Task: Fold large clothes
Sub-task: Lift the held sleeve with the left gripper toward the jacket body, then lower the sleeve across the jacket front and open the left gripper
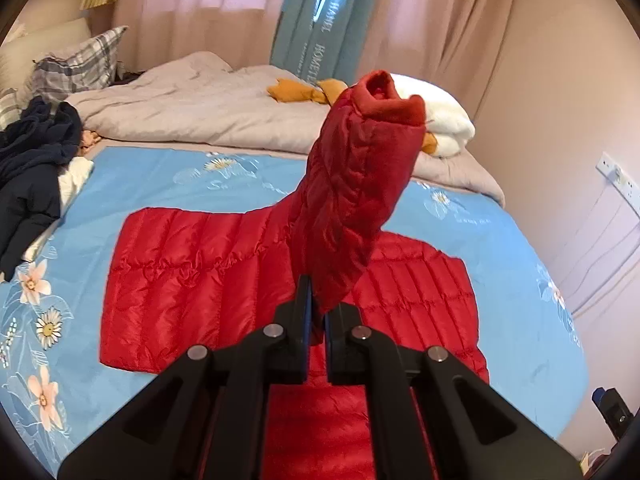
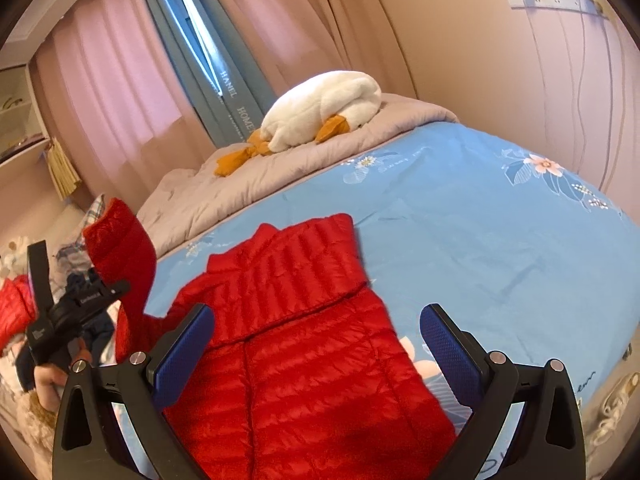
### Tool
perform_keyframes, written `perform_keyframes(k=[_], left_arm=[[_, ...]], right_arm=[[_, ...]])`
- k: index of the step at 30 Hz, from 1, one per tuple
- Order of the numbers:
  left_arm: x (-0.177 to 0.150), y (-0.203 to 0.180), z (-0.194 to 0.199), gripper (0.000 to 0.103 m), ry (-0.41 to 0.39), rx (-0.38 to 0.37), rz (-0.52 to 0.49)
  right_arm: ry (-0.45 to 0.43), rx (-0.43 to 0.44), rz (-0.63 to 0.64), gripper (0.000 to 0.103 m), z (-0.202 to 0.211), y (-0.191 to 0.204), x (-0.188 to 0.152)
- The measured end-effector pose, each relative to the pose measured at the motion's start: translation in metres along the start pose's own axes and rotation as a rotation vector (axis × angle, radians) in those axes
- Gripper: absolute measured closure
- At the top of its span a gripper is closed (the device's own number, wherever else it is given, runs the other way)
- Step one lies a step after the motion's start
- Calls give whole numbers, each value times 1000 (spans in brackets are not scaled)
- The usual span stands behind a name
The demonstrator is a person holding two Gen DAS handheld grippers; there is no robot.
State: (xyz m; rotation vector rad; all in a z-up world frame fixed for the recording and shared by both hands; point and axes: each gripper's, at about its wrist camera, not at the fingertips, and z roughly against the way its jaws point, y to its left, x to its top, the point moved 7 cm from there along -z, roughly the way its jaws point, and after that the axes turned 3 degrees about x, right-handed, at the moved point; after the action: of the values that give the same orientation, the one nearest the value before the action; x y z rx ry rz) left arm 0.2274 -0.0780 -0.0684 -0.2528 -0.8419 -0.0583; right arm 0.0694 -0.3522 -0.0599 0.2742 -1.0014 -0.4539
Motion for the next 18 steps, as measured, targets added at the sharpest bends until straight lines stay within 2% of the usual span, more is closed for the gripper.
perform_keyframes(k=[7, 18], left_arm=[[-20, -23, -23, 98, 66, -28, -44], [-58, -40, -56, 98, 173, -57, -58]], right_arm=[[14, -17, -6, 1, -3, -8, -2], [47, -32, -9, 1, -11, -15, -7]])
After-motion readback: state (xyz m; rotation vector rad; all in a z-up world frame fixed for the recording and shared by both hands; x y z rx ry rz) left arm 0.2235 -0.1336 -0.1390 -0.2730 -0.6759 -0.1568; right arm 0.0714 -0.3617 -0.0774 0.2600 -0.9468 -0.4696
